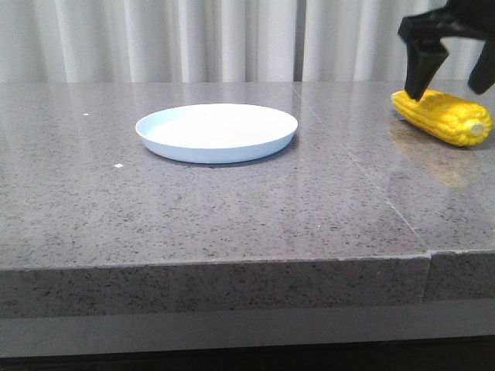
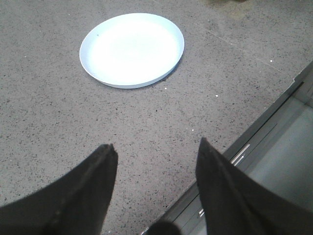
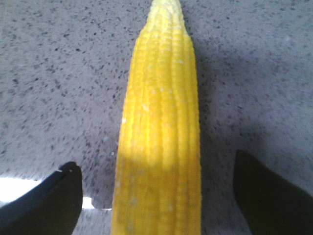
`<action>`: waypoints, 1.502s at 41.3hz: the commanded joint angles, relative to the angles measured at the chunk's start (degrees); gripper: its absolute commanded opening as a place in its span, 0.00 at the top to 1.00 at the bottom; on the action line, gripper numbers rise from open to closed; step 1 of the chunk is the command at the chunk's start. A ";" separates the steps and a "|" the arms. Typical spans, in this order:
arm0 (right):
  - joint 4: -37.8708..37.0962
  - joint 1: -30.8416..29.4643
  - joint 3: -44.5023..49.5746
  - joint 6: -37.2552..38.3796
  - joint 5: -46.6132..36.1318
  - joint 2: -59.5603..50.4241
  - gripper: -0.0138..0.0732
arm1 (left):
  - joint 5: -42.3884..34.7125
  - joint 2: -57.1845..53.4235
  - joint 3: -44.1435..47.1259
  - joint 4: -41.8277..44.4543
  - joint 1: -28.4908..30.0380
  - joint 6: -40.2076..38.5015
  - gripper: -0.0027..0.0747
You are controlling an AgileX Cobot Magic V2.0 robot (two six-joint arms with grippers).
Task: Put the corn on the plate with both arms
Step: 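Lower the right gripper onto the yellow corn cob and grasp it, then lift the corn with the right gripper and carry it over the plate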
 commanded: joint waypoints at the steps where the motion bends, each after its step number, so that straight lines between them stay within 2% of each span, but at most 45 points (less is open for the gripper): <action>1: -0.50 0.04 -1.99 -0.68 -3.99 -0.62 0.10 | -3.33 -0.01 -1.57 -0.43 -0.42 -0.58 0.49; 9: -0.50 0.04 -1.99 -0.68 -5.81 1.68 0.11 | -3.33 -0.01 -1.57 -0.43 -0.42 -0.58 0.49; 12: -0.50 0.04 -1.99 -0.68 -5.89 1.73 0.20 | -3.33 -0.01 -1.57 -0.43 -0.42 -0.58 0.49; 16: -0.50 0.04 -1.99 -0.68 -5.79 1.73 0.43 | -3.33 -0.01 -1.57 -0.43 -0.42 -0.58 0.49; 19: -0.50 0.04 -1.99 -0.68 -5.64 1.47 0.52 | -3.33 -0.01 -1.57 -0.43 -0.42 -0.58 0.49; 29: -0.32 1.73 -5.64 -0.68 -0.52 -1.39 0.52 | -3.33 -0.01 -1.57 -0.43 -0.42 -0.58 0.49; 36: -0.25 7.64 -14.43 -0.68 9.49 -2.01 0.52 | -3.33 -0.01 -1.57 -0.43 -0.42 -0.58 0.49; 41: -0.11 12.83 -19.55 -0.68 13.03 -1.87 0.52 | -3.33 -0.01 -1.57 -0.43 -0.42 -0.58 0.49; 51: 1.79 22.86 -21.87 0.52 8.92 -1.51 0.52 | -3.33 -0.01 -1.57 -0.43 -0.42 -0.58 0.49; 62: 4.19 26.02 -21.87 12.57 1.66 2.91 0.52 | -3.33 -0.01 -1.57 -0.43 -0.42 -0.58 0.49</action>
